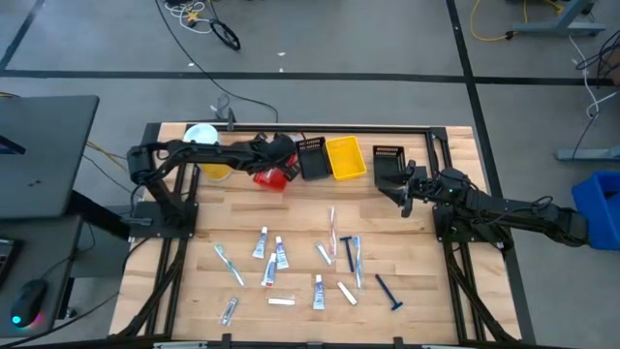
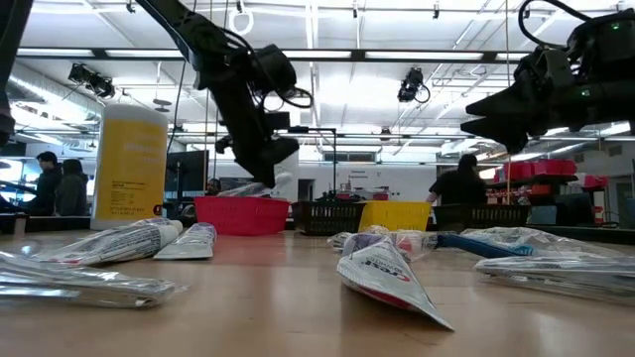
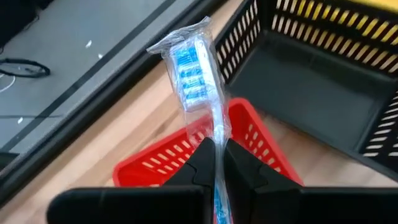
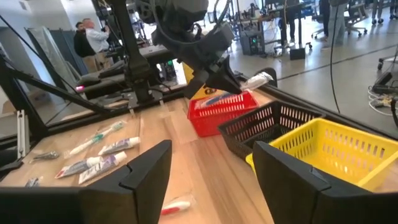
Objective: Pick & Place Travel size toiletries
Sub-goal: Put the blue toothbrush into the red bin, then put the silver nail cutter into the left black bin
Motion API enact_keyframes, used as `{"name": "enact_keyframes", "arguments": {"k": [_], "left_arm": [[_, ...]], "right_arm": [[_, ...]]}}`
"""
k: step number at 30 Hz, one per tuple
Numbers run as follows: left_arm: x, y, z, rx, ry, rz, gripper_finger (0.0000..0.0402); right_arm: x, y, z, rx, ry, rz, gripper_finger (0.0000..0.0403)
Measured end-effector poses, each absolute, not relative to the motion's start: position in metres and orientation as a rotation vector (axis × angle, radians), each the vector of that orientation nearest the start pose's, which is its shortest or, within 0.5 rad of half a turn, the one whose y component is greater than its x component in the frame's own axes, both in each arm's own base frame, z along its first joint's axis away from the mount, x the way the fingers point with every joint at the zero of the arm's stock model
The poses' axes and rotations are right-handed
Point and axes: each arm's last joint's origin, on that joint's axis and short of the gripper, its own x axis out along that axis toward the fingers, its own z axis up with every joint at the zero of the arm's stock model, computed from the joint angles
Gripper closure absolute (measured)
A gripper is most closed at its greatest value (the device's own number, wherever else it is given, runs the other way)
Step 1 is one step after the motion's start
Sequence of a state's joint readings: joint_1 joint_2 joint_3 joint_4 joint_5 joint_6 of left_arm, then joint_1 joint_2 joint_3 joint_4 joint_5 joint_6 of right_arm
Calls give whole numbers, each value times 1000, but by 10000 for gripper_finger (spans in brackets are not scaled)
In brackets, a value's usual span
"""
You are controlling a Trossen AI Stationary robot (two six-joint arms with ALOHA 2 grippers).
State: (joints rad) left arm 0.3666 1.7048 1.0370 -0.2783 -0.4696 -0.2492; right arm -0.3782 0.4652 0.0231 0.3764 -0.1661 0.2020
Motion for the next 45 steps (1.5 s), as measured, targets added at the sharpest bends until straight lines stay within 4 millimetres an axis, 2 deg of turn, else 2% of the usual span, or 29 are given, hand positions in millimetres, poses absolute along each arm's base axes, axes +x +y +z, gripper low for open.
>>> {"name": "enact_keyframes", "arguments": {"k": [7, 18, 25, 30, 35, 41, 45], "left_arm": [[316, 133, 168, -167, 912, 913, 377], [317, 131, 169, -161, 910, 912, 276], [316, 123, 169, -196, 957, 869, 255], [317, 113, 193, -241, 1080, 848, 255], [327, 95, 231, -239, 1118, 801, 265], [333, 58, 273, -214, 1049, 724, 273], [327, 25, 287, -149, 1020, 653, 273]], "right_arm": [[120, -42, 161, 229, 80, -222, 153], [120, -42, 161, 229, 80, -222, 169], [120, -42, 161, 230, 81, -221, 156], [120, -42, 161, 230, 83, -222, 144], [120, -42, 161, 223, 86, -221, 144], [120, -43, 160, 225, 93, -221, 160], [120, -43, 159, 228, 103, -220, 164]]}}
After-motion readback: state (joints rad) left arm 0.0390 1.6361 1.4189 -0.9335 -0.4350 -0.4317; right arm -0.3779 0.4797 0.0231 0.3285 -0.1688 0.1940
